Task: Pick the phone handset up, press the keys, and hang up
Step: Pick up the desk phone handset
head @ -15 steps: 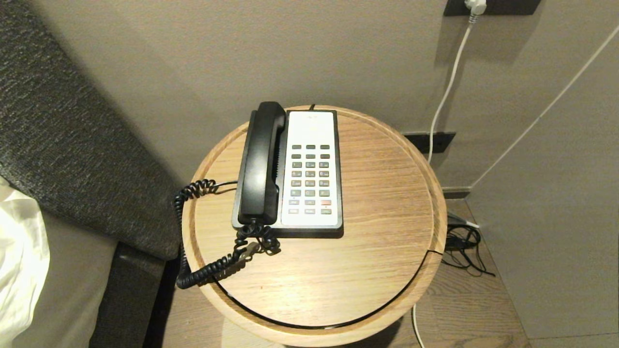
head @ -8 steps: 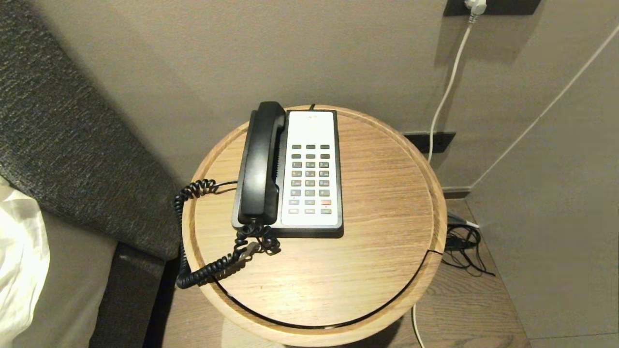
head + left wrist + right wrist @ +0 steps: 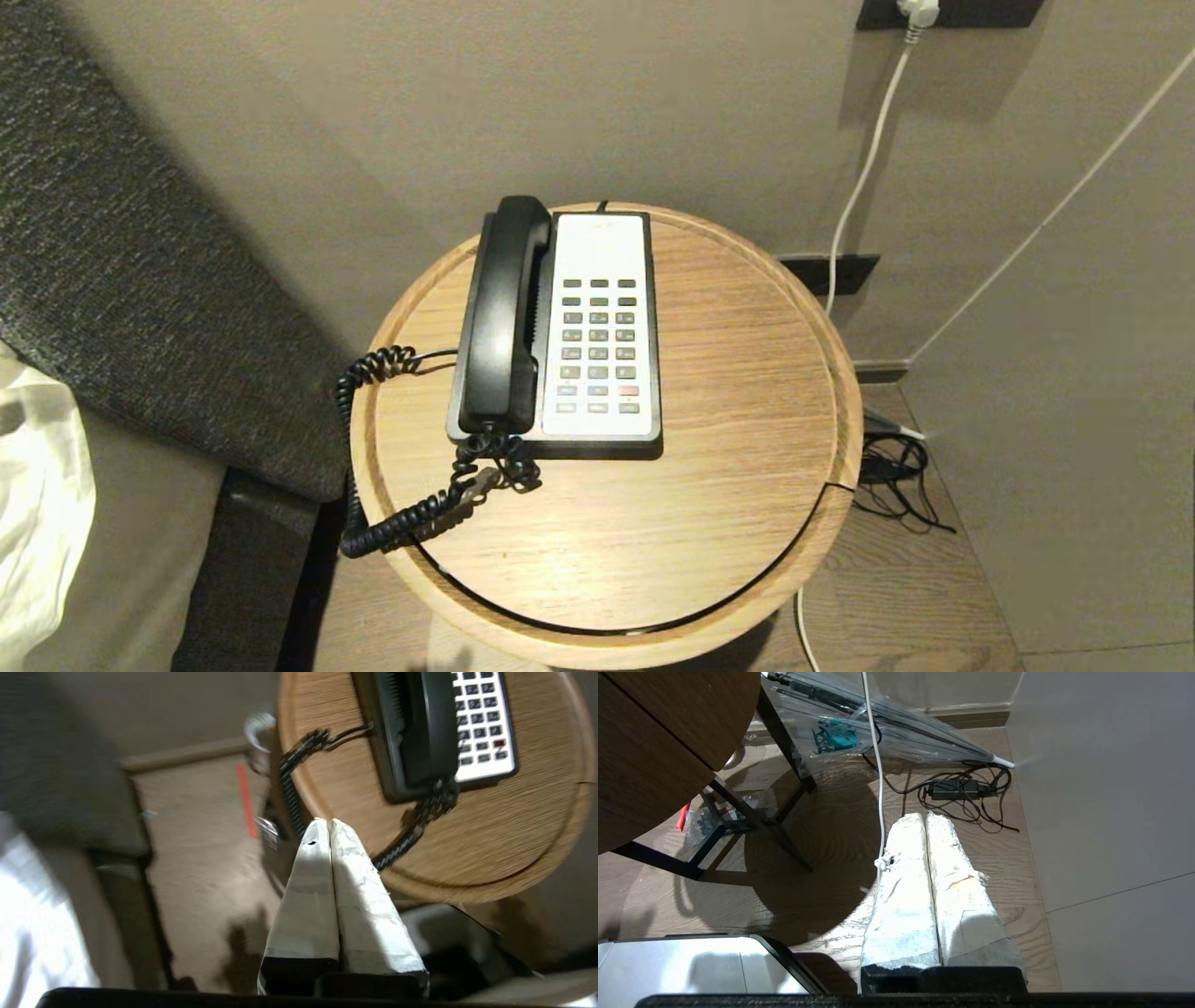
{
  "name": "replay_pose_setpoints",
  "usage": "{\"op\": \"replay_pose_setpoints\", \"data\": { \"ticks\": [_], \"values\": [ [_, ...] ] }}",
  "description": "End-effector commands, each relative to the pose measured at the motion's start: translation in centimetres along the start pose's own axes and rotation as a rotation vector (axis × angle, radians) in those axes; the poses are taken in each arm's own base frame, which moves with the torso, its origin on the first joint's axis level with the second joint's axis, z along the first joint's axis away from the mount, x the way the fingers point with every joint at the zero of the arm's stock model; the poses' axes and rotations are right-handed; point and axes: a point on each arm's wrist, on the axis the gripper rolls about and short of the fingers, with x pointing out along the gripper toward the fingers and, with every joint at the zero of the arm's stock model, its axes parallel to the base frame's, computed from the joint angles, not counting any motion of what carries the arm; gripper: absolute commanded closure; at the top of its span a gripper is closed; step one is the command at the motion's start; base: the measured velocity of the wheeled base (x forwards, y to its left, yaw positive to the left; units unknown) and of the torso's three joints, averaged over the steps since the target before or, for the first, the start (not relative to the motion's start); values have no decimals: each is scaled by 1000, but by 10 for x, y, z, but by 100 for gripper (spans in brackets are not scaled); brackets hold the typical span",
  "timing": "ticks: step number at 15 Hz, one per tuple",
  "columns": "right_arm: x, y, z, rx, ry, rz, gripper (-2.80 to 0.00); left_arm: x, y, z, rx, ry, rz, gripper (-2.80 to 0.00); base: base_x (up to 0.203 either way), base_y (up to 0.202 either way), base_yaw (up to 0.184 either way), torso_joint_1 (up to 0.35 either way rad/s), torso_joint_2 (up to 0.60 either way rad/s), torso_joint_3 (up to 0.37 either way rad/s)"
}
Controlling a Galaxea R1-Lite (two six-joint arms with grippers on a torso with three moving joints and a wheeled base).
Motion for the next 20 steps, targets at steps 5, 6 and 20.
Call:
{"op": "replay_pose_setpoints", "data": {
  "ticks": [5,6,20],
  "values": [
    [0,0,0,0,-1,0,0,123,-7,75,-93,249,-234,0,0,0,0,0,0,0],
    [0,0,0,0,-1,0,0,128,-17,79,-84,276,-226,0,0,0,0,0,0,0],
    [0,0,0,0,-2,0,0,166,-85,96,169,280,50,0,0,0,0,0,0,0]
  ]
}}
